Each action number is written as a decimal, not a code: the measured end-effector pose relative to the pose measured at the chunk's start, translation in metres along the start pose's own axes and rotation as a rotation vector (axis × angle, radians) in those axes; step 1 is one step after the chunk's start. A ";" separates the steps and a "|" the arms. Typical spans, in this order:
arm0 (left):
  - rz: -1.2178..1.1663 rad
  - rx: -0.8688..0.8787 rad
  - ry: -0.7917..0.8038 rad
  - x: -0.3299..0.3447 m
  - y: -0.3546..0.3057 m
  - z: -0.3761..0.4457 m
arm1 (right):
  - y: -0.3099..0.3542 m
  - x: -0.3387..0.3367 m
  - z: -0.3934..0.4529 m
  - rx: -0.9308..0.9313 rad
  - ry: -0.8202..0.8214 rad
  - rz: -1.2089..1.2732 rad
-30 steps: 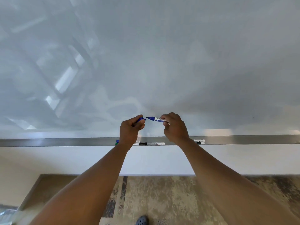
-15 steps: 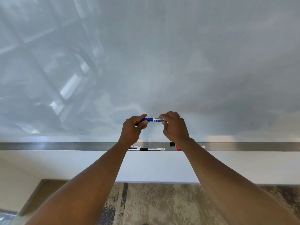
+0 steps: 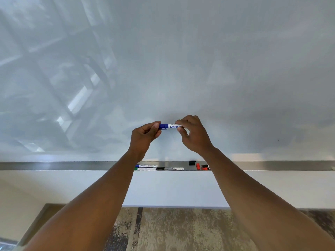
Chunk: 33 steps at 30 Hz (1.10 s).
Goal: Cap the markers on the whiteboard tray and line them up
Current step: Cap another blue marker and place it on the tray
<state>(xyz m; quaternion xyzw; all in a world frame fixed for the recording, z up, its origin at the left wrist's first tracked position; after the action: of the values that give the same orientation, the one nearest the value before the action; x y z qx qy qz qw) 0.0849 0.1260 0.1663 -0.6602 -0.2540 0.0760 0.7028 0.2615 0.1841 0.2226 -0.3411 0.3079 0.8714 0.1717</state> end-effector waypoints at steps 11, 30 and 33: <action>-0.151 -0.040 0.004 0.002 -0.019 0.001 | 0.013 -0.010 0.024 0.004 -0.015 0.028; 0.041 -0.138 -0.029 -0.035 0.067 -0.002 | -0.027 0.077 -0.029 0.155 0.370 -0.100; 0.138 -0.192 -0.041 -0.047 0.095 -0.004 | -0.037 0.099 -0.042 0.169 0.458 -0.205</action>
<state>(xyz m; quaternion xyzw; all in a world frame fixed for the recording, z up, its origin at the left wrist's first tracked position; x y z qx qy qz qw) 0.0681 0.1129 0.0621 -0.7388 -0.2281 0.1131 0.6240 0.2306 0.1931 0.1136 -0.5435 0.3740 0.7207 0.2129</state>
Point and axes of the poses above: each hand's wrist, its own z-axis towards the middle knuckle, its own x-axis out of the palm, y = z × x, the point moved 10 cm from there along z, towards the middle knuckle, and after that the axes turned 5 degrees about -z, right-handed, at the moved point
